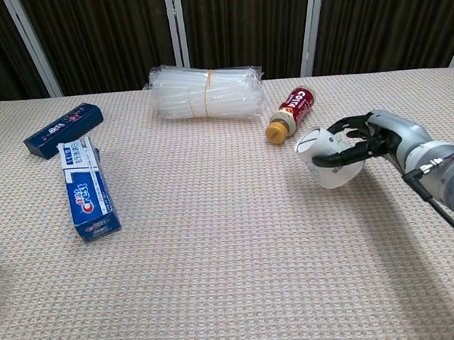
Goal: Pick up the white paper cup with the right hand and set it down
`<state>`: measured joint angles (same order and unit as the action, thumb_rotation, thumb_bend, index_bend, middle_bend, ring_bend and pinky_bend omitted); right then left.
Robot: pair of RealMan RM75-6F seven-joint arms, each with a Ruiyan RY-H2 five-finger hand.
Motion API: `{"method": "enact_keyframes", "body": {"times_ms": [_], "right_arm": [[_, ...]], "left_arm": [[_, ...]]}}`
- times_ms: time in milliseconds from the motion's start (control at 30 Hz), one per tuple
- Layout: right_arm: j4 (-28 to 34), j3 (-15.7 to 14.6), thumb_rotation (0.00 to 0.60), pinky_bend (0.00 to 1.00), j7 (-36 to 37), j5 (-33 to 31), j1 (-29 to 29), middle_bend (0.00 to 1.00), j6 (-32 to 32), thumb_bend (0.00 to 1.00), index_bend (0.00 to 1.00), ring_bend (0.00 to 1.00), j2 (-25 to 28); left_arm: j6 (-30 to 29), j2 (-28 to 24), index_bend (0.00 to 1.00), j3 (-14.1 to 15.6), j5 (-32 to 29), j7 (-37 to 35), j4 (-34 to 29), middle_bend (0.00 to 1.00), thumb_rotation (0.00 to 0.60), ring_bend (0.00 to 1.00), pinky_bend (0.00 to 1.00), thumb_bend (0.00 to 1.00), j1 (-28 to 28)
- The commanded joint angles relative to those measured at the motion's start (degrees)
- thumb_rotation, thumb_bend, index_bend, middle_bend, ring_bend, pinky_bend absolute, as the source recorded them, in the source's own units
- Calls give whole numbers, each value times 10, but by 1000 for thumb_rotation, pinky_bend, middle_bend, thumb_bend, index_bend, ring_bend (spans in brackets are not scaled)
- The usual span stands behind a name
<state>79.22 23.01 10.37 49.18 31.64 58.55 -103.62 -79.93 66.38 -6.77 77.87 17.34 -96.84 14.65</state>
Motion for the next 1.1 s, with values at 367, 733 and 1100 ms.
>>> {"method": "enact_keyframes", "body": {"times_ms": [367, 733, 1100], "right_arm": [[-57, -2, 600, 0, -3, 7, -4, 80, 17, 216, 466, 0, -33], [-45, -7, 600, 0, -17, 18, -24, 2, 42, 219, 284, 0, -25], [-35, -21, 600, 0, -31, 57, -39, 0, 71, 188, 0, 0, -11]], "left_arm": [[-2, 1, 0, 0, 0, 1, 0, 0, 600, 0, 0, 14, -1], [-3, 2, 0, 0, 0, 2, 0, 0, 600, 0, 0, 14, -1], [-2, 1, 0, -1, -1, 1, 0, 0, 600, 0, 0, 14, -1]]}}
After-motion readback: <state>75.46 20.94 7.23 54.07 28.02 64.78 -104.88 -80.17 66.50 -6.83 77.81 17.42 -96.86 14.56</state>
